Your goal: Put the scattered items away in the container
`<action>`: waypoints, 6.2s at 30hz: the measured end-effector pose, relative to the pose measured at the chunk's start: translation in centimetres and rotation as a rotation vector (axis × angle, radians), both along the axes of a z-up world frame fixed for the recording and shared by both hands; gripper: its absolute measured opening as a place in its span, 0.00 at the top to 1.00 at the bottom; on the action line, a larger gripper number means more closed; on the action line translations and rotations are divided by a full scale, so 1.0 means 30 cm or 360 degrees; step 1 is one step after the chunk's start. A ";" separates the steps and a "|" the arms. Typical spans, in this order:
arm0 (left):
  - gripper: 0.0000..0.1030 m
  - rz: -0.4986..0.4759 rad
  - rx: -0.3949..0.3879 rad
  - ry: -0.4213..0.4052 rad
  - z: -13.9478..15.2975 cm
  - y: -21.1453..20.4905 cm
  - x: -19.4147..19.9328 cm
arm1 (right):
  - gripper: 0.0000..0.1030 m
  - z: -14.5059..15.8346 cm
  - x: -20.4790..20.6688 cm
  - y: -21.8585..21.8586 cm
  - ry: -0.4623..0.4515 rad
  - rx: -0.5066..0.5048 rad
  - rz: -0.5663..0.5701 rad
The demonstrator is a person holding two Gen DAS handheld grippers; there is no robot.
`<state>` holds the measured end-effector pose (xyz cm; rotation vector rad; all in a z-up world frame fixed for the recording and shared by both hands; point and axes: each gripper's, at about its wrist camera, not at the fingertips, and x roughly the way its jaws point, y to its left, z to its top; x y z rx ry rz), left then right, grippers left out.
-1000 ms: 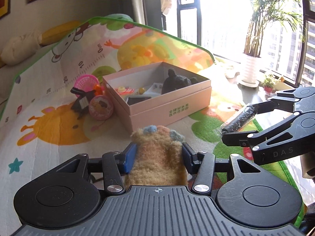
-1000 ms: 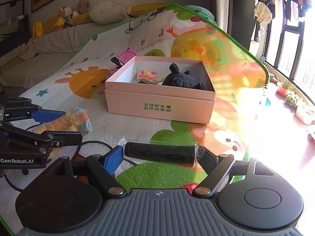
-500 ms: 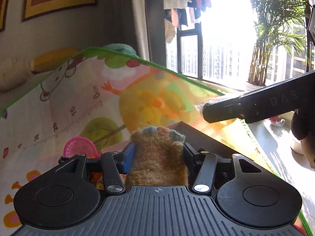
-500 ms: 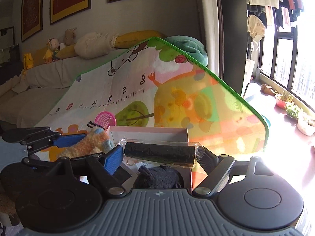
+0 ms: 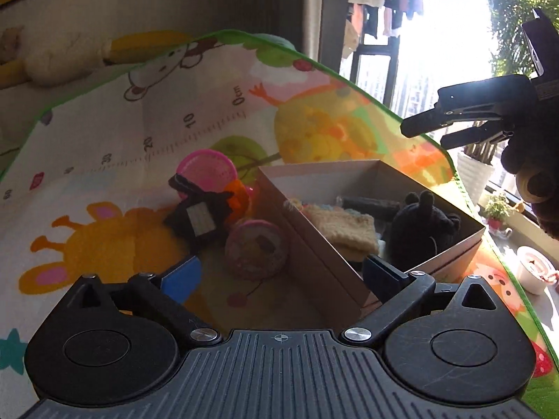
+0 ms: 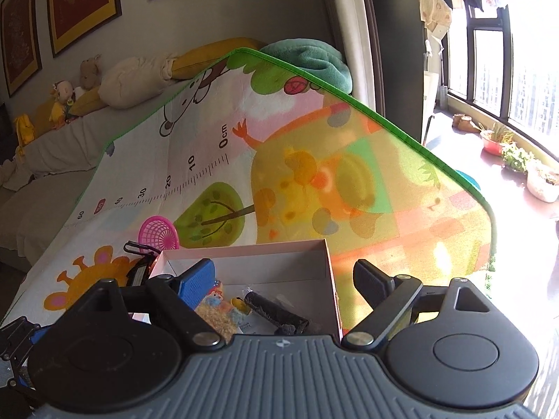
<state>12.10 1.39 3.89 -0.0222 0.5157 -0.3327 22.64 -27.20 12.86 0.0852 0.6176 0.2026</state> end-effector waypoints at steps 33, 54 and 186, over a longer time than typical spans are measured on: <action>0.00 0.0359 -0.0357 0.0205 -0.112 0.258 -0.019 | 0.84 -0.253 0.541 0.824 0.0585 -0.0554 0.0375; 0.00 0.0383 -0.0152 0.0202 -0.079 0.270 -0.269 | 0.50 0.042 -0.132 0.610 0.0369 -0.0196 0.0906; 0.41 -0.0155 0.0340 0.0203 -0.053 -0.149 -0.470 | 0.00 -0.398 -0.575 0.009 0.0122 0.0242 0.0049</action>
